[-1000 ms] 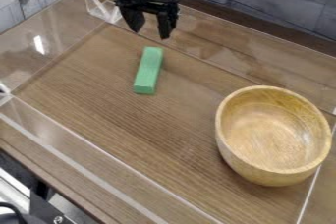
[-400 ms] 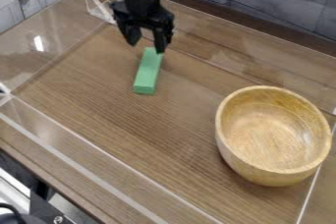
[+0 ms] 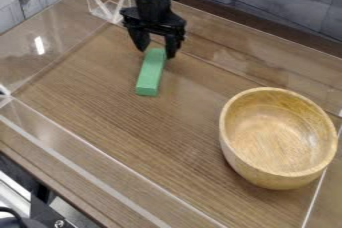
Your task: Move green object from inside the wooden bowl to the table next to it
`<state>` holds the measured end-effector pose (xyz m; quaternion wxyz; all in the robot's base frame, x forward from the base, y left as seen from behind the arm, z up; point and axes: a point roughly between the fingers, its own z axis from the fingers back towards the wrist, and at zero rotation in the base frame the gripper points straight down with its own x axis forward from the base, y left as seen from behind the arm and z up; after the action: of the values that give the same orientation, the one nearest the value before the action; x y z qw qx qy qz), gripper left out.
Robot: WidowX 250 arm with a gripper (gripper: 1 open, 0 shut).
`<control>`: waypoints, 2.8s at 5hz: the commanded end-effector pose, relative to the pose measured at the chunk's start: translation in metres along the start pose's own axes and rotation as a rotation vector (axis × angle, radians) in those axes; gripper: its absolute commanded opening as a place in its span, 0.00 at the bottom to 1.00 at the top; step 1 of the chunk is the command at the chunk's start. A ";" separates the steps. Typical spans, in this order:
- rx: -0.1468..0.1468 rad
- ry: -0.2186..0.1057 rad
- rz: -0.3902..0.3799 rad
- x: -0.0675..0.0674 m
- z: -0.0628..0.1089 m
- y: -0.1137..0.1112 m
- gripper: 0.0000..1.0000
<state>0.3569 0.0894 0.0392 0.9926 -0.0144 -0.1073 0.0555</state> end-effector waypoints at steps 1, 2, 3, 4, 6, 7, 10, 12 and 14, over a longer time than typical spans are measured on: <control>0.006 -0.069 -0.009 0.026 0.021 -0.006 1.00; -0.005 -0.069 -0.031 0.026 0.023 -0.008 1.00; -0.022 -0.078 -0.049 0.028 0.031 -0.010 1.00; -0.039 -0.090 -0.066 0.030 0.039 -0.010 1.00; -0.034 -0.100 -0.030 0.031 0.058 -0.002 1.00; -0.030 -0.108 -0.005 0.030 0.074 0.005 1.00; -0.025 -0.066 -0.021 0.024 0.067 -0.024 1.00; -0.003 -0.025 0.013 0.014 0.050 -0.027 1.00; -0.001 -0.019 -0.016 0.022 0.050 -0.021 1.00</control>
<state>0.3596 0.0669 0.0723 0.9951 -0.0205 -0.0841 0.0485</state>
